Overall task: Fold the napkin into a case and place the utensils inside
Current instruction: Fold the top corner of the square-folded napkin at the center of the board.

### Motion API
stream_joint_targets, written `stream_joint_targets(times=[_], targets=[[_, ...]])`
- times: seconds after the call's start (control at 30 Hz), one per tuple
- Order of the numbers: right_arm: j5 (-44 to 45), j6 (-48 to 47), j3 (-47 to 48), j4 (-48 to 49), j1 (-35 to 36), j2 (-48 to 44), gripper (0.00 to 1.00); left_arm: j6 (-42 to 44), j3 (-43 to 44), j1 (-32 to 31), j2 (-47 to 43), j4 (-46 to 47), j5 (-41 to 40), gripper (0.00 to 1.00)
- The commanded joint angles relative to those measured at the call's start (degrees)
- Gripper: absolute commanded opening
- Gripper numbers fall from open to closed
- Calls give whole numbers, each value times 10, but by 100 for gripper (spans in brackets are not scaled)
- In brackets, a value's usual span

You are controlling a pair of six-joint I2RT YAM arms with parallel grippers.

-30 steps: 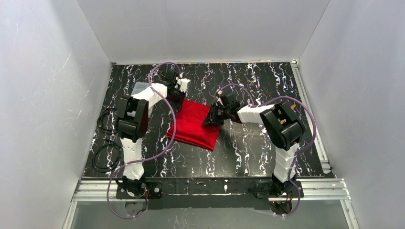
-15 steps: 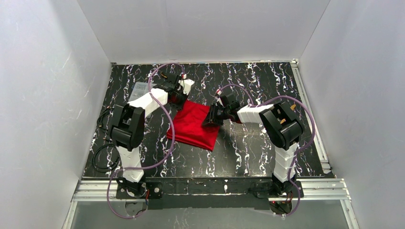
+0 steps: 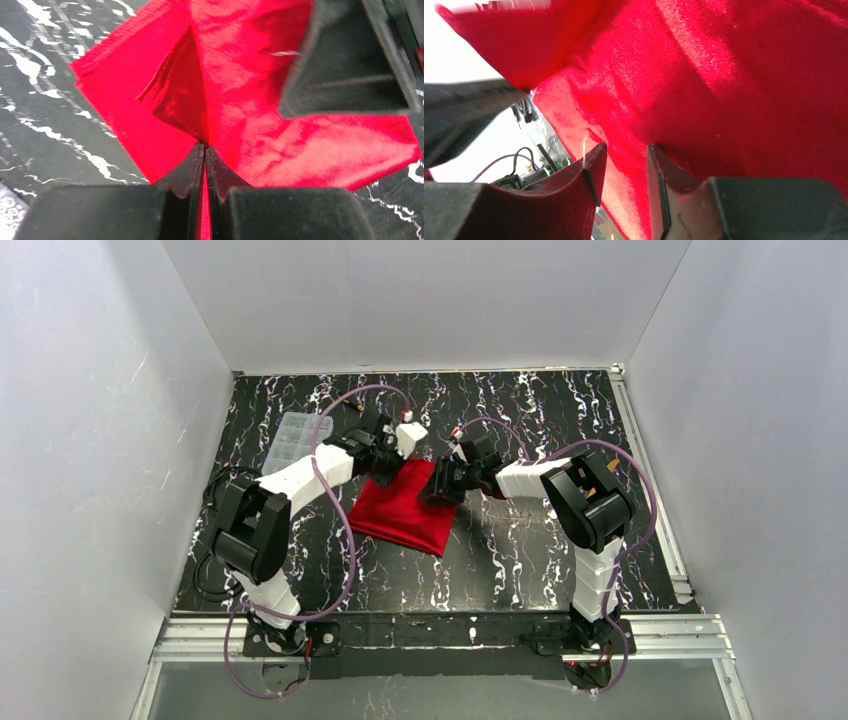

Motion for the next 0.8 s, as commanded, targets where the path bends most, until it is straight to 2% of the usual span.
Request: stream_joint_targets(times=[0.0,0.1,0.27,0.47,0.77], targets=[[-15,30,-3,30,-7,-1,48,80,-45,-38,-34,-21,-5,0],[-21,53,-18,47,-19,-29,54,119,-72,-58,-47,1,-33,0],[-25,79,-13,36,-38,-58,58,173,-112,-75,-68,71,-86,0],[-27,76,4,-3,-41,-57,59,202,-120,-86,-65,96,-118,0],[-19,116,6,-5,-40,-44,59,202,-127,-108,-68,99,-128,0]])
